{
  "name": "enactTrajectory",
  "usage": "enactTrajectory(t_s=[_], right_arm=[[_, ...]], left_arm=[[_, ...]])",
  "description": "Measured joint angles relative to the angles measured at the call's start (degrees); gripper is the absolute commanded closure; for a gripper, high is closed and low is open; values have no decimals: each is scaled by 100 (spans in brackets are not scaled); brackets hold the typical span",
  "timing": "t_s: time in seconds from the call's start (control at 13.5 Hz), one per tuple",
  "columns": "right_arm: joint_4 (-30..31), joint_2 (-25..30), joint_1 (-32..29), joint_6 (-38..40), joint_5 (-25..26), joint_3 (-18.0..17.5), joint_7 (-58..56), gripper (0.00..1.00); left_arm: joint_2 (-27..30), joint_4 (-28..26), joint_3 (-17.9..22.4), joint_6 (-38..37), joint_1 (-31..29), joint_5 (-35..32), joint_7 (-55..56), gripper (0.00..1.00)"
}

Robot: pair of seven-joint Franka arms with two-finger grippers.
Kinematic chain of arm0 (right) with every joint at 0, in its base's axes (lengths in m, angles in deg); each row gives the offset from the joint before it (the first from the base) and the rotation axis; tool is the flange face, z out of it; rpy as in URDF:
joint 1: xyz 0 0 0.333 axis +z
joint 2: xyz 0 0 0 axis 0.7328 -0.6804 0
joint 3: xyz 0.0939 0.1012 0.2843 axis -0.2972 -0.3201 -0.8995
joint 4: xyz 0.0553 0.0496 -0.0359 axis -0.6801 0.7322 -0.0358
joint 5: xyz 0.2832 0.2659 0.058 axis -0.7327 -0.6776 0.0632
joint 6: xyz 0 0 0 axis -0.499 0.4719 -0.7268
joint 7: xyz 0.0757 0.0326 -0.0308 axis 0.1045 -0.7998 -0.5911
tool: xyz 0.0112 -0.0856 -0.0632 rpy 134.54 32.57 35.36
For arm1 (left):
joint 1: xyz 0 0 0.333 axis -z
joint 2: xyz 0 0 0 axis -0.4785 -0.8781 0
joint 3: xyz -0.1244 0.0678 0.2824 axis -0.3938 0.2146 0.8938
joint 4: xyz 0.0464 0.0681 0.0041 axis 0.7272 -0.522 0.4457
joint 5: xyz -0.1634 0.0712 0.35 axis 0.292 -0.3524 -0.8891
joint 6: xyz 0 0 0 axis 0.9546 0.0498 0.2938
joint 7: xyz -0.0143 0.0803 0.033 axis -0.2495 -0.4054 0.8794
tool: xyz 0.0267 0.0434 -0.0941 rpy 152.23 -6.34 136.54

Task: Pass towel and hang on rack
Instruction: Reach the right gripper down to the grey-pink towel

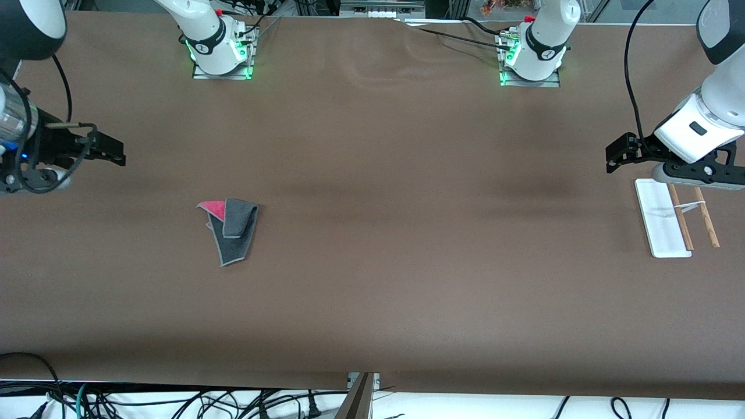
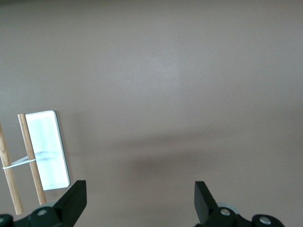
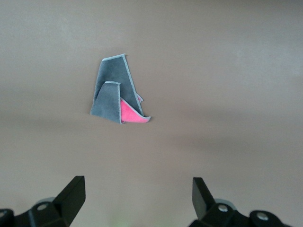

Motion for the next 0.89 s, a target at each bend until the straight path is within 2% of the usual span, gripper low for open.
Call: enactTrajectory(t_s=[0.45, 0.89], right_arm=[[51, -877, 381, -399, -21, -17, 0, 0], [100, -2080, 649, -1579, -217, -20, 48, 0]], left_arm=[[0, 3, 0, -1, -1, 0, 0, 0], [0, 6, 0, -3, -1, 0, 0, 0]])
